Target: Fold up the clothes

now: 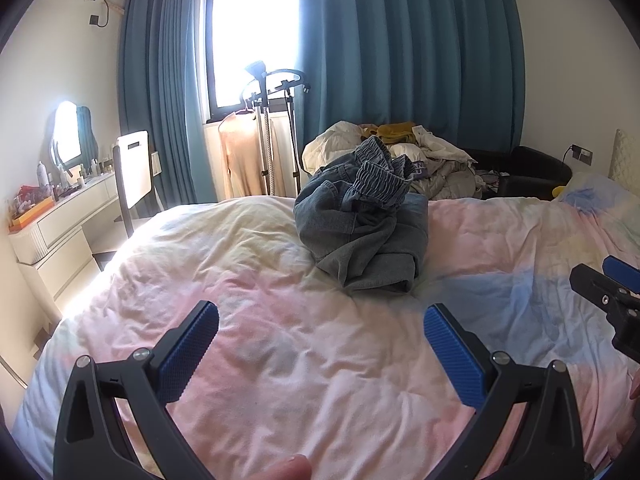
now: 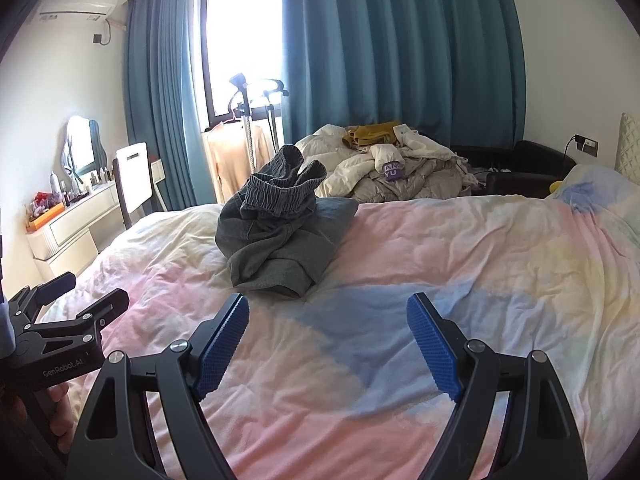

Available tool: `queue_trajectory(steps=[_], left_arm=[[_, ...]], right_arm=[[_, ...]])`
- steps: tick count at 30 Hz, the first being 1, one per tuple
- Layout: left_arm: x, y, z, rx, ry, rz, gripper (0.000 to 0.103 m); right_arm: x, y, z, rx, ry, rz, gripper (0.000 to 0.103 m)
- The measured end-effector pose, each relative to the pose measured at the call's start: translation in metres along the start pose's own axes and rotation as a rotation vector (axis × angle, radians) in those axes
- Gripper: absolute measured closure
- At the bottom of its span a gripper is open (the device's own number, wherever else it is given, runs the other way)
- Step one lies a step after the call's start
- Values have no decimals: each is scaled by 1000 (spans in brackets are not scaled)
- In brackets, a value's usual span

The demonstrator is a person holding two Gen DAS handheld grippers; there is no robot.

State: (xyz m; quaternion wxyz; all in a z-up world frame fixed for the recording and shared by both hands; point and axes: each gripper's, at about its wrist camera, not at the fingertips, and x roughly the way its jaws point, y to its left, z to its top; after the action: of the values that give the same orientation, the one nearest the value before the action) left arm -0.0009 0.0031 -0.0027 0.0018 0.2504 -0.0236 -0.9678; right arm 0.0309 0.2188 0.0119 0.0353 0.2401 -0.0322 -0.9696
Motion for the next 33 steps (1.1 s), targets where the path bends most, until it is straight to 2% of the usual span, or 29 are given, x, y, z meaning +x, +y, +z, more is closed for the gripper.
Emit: queue_trajectory(steps=[27, 33], left_arm=[[-3, -1, 0, -1, -15, -35, 0], [-3, 4, 1, -33, -10, -59, 0]], right_arm=[[-4, -2, 1, 12, -2, -1, 20], [-5, -1, 1, 9, -6, -5, 20]])
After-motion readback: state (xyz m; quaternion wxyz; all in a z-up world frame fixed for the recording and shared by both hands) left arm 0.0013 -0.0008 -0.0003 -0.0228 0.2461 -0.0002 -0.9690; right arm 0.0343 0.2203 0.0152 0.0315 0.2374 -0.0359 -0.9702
